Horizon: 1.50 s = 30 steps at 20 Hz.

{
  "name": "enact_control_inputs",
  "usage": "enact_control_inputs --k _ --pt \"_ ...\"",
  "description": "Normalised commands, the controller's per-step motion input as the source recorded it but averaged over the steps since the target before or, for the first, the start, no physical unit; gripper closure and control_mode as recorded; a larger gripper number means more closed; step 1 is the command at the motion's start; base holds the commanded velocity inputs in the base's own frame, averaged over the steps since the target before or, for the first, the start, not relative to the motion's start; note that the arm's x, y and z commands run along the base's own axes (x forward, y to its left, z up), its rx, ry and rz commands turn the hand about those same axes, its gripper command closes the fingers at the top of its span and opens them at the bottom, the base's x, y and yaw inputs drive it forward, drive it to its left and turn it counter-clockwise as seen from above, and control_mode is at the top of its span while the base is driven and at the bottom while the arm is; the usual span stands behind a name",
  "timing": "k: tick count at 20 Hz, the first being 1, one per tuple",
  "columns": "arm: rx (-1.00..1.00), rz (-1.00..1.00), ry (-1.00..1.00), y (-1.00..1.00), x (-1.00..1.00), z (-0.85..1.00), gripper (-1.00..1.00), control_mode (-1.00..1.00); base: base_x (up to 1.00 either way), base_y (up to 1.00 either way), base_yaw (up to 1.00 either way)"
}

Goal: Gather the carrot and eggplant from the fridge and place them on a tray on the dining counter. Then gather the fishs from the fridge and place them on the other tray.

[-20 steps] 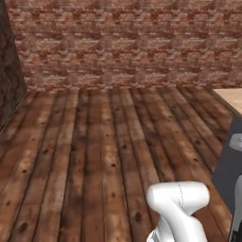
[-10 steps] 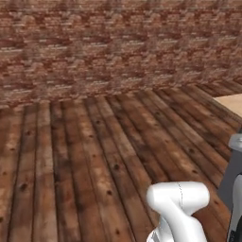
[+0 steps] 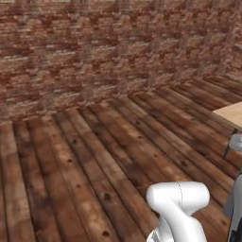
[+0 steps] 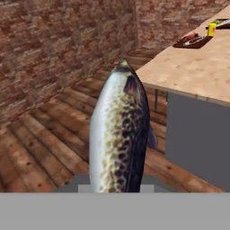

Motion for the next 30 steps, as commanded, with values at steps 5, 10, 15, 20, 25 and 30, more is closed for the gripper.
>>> enact_control_inputs --k 5,10,15,20,25,30 --pt "0.00 0.00 0.00 0.00 0.00 0.00 1.00 1.00 0.99 0.40 -0.38" --pt "0.00 0.00 0.00 0.00 0.00 0.00 1.00 1.00 1.00 0.45 -0.38" --pt "0.00 0.00 0.00 0.00 0.00 0.00 1.00 1.00 1.00 0.46 -0.38" --pt "0.00 0.00 0.00 0.00 0.00 0.00 1.00 1.00 0.99 0.44 -0.39" --pt "0.00 0.00 0.00 0.00 0.00 0.00 1.00 1.00 0.98 0.44 -0.39" --pt "0.00 0.00 0.00 0.00 0.00 0.00 1.00 1.00 0.92 0.35 -0.39"
